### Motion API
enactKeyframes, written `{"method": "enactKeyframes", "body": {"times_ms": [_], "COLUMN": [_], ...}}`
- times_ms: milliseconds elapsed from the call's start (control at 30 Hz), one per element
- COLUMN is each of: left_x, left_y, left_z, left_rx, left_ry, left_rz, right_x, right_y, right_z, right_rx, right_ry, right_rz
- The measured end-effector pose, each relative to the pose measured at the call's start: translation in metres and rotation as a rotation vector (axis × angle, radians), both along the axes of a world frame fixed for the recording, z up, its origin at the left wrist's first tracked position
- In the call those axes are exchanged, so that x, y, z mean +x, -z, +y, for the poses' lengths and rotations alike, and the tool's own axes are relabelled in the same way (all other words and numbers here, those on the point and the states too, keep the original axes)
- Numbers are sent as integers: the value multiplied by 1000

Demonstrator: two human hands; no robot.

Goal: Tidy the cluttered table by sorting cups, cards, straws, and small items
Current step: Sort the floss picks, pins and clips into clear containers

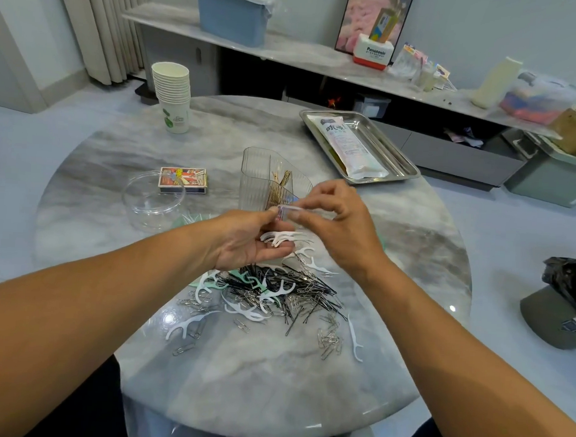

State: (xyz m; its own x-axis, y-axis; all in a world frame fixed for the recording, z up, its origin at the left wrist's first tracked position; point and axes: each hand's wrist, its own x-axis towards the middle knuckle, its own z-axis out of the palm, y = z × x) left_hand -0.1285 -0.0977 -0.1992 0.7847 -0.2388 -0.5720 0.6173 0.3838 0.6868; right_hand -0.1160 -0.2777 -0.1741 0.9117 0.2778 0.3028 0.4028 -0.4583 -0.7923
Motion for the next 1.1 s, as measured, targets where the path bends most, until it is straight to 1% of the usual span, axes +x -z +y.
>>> {"method": "enactKeyframes", "body": {"times_ms": [133,233,300,367,500,600,667,767,867,967,1033,1067,1100], "left_x": [-1,0,1,2,1,1,1,1,0,2,3,3,3], "left_y": [-1,-1,-1,0,0,-2,-2,-4,-4,-4,-4,-5,-4], "left_z": [-4,-4,-3,-4,-4,-3,-3,-3,-2,3,5,5,6], "left_rx": [23,21,29,34,44,44,22,-22,-58,-98,-96,-80,-58], "left_ry": [-13,-36,-45,-46,-40,-23,0,25,33,-4,-20,-24,-33], "left_rz": [-8,-2,-2,-6,-33,-41,-40,-51,-62,-67,-82,-89,-96], "right_x": [5,6,9,8,7,6,5,3,1,1,7,10,14], "right_y": [-10,-7,-1,1,-1,-1,2,8,8,-2,-6,-6,-5], "right_z": [-2,-4,-4,-3,-5,-6,-6,-6,-7,-8,-12,-16,-20], "right_rx": [105,164,193,262,299,279,218,87,69,94,146,130,39], "right_ry": [40,18,41,37,-3,-125,-197,-228,-275,-223,-102,-24,43], "right_rz": [142,342,457,517,431,385,390,397,495,570,555,528,486]}}
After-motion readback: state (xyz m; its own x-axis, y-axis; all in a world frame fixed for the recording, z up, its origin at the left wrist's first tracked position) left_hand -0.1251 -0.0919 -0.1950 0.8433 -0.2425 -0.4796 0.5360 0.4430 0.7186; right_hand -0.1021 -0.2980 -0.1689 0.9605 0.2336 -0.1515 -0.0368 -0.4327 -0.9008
